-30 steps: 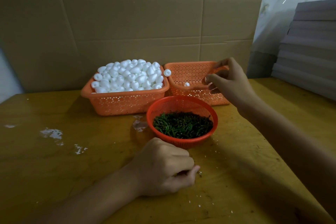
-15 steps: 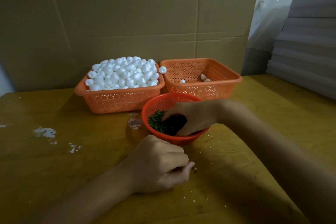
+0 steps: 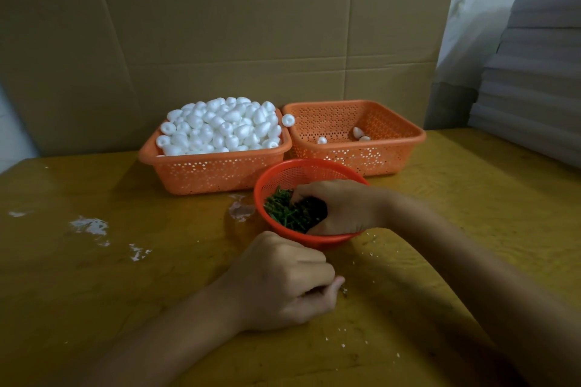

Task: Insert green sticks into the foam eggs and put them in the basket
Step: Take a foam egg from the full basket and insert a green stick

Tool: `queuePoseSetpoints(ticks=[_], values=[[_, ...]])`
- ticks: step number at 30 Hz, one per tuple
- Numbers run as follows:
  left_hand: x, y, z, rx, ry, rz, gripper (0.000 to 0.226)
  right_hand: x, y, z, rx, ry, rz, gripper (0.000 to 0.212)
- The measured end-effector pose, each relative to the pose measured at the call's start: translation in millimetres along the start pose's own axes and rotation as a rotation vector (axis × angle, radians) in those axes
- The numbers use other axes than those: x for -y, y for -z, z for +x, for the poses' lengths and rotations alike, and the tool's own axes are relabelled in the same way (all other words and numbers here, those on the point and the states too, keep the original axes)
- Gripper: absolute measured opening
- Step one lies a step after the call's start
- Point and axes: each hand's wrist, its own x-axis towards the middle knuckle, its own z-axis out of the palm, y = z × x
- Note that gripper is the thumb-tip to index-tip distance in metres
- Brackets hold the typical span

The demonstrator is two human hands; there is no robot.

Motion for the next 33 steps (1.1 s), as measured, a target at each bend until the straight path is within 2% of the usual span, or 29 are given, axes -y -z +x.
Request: queuePoseSetpoints(ticks=[2,6,8,10,12,14,17,20,22,33], values=[[6,-3,-3,-0.012,0.050,0.022,0.040,-1,-1,0,-0.005,0.004,-0.007,0.051],[13,3,0,-0.298,0.117,0.113,0.040,-1,-5,1,-0.014,0.024,0.011,0.038],[21,16,7,-0.397,0.156,0.145,0.040,-3,-5,2,-0.008,0.017,0.007,0.040],[36,30,17,-0.426,0.263,0.230,0.036,-4,-4,3,0.010,0.007,0.015,0.047],[56,43,27,-0.371,0.418,0.354,0.027,-5,-4,3,0.024,-0.003,0.026,0.052],[84,54,32,-0.222,0.579,0.467,0.010,-6,-4,4,0.024,-0.008,0.034,0.052],[131,73,37,0.159,0.784,0.523,0.035,-6,-5,4,0.019,-0.013,0.021,0.054],[166,92,46,0.392,0.862,0.418,0.039,-6,-4,4,0.017,-0.016,0.006,0.054],[186,101,49,0.409,0.900,0.365,0.037,-6,-4,3,0.021,-0.015,0.007,0.054],[217,99,37,0.197,0.941,0.289,0.028,-4,-4,2,0.030,-0.014,0.027,0.055]])
